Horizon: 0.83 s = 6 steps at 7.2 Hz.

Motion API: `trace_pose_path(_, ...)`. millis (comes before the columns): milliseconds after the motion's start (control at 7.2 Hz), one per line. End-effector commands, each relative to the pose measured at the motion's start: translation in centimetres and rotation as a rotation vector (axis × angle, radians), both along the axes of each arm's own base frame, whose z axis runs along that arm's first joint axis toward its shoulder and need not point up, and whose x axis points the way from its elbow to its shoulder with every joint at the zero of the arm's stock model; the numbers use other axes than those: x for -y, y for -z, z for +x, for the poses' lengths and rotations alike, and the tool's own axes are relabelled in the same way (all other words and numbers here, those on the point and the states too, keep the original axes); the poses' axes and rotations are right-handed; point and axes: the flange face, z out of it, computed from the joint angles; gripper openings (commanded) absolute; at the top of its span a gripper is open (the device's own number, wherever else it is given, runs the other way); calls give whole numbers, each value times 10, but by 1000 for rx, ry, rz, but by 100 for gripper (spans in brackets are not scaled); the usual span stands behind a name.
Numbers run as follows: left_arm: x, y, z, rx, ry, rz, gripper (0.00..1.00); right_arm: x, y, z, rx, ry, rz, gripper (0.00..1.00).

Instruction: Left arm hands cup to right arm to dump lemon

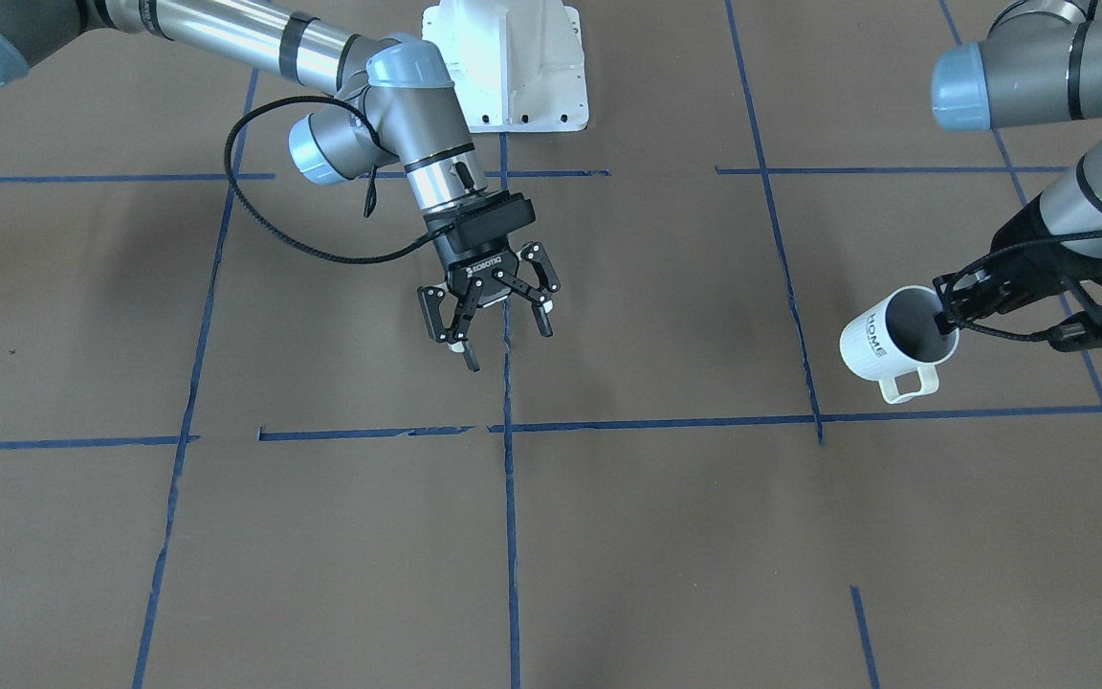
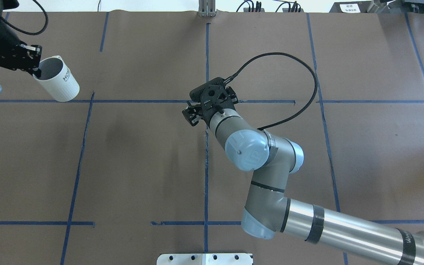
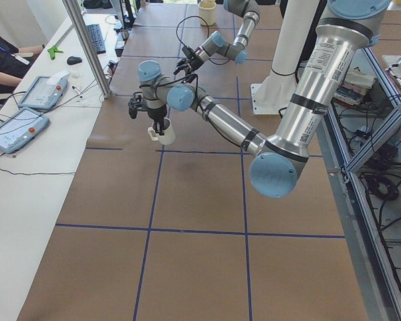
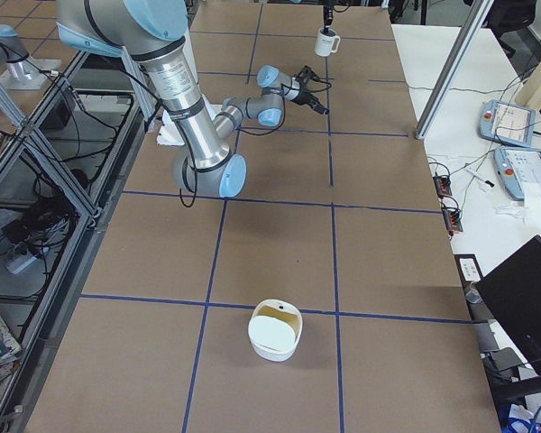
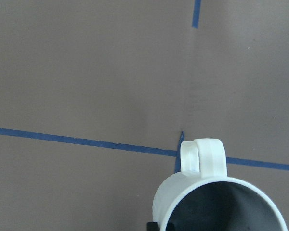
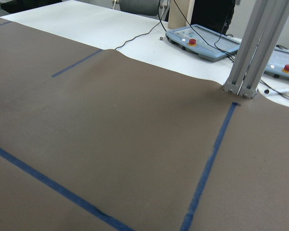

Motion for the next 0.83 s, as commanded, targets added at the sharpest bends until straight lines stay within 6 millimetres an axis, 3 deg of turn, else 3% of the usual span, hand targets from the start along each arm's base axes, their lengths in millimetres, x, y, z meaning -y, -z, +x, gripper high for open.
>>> trace_pose_path(0, -50, -41, -25, -1, -16, 30, 0, 76, -14, 83, -67, 144, -308, 100)
trace_pose_path(139, -69, -72, -34, -9, -13, 47, 0, 103, -11, 144, -107, 144, -406, 100)
trace_pose_path(278, -86, -98, -43, 1, -2, 67, 0, 121, -22, 187, -160, 237, -452, 100)
trace_pose_path(417, -86, -113, -47, 48, 23, 73, 0, 126, -55, 257, -159, 300, -459, 100)
trace_pose_path(694, -92, -132, -51, 73, 31, 72, 0, 123, -105, 345, -176, 360, -464, 100)
